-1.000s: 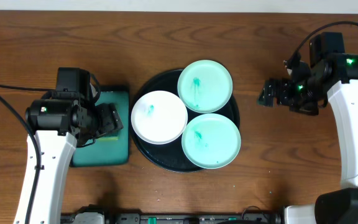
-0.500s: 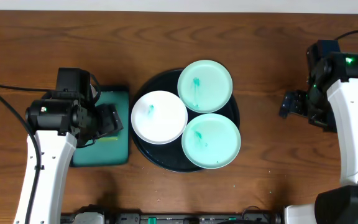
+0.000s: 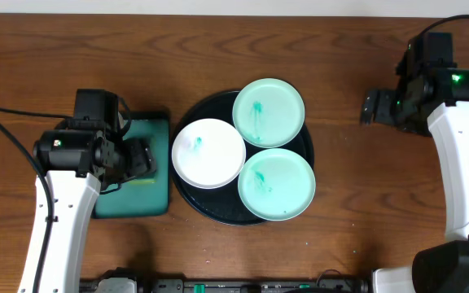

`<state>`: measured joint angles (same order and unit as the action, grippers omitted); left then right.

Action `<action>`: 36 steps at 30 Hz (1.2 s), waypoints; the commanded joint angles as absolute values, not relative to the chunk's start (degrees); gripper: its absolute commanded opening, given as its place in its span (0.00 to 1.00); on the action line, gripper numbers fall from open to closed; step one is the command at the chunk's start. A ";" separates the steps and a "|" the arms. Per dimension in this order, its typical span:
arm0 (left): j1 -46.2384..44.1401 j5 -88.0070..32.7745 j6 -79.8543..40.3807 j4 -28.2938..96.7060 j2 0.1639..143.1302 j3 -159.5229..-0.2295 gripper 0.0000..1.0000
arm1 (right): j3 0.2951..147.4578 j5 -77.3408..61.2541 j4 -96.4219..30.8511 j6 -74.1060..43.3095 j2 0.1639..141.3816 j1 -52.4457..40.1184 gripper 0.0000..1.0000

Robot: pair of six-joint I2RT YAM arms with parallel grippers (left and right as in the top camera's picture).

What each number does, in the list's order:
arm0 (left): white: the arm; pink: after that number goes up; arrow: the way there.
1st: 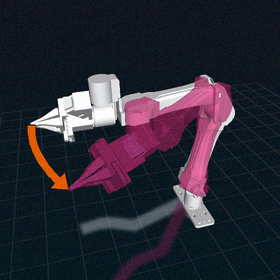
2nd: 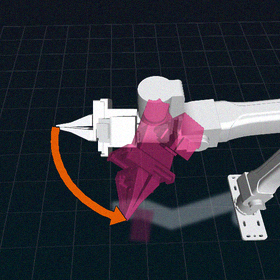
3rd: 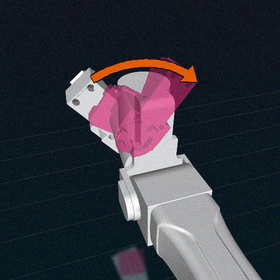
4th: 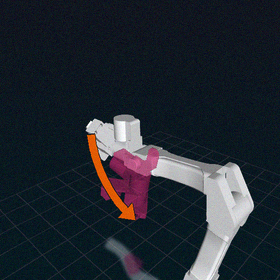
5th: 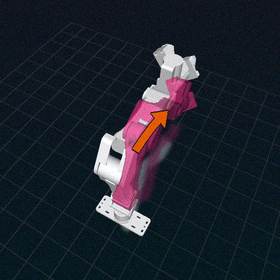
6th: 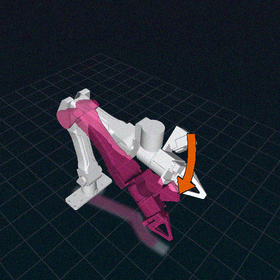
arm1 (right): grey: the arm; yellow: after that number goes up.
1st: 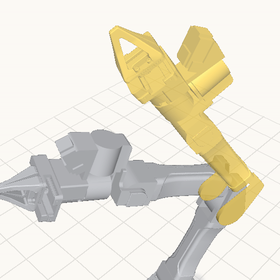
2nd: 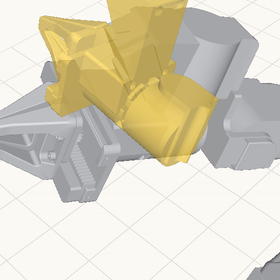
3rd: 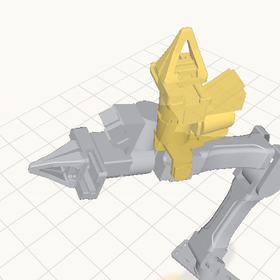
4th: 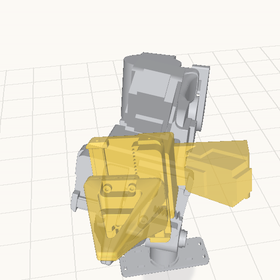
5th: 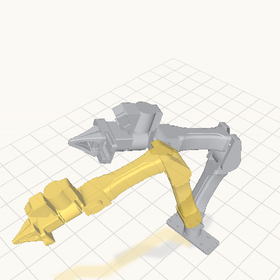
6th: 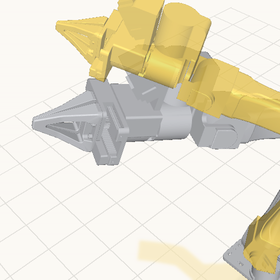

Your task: Clean dirty plates on tray and stack at the side

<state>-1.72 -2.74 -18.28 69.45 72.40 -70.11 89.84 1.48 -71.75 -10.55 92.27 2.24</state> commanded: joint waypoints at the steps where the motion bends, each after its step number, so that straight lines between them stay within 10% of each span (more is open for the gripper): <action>1: -1.54 8.71 -22.31 69.43 73.03 -69.43 0.76 | 90.50 -5.08 -73.84 -6.63 92.60 1.32 0.99; 36: 1.69 0.38 -13.74 47.62 108.62 -68.03 0.36 | 90.19 -21.50 -79.22 -0.38 92.60 -14.35 0.99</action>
<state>1.45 0.01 -14.31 47.99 106.89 -68.79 89.84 -20.69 -78.89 -0.97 92.27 -13.96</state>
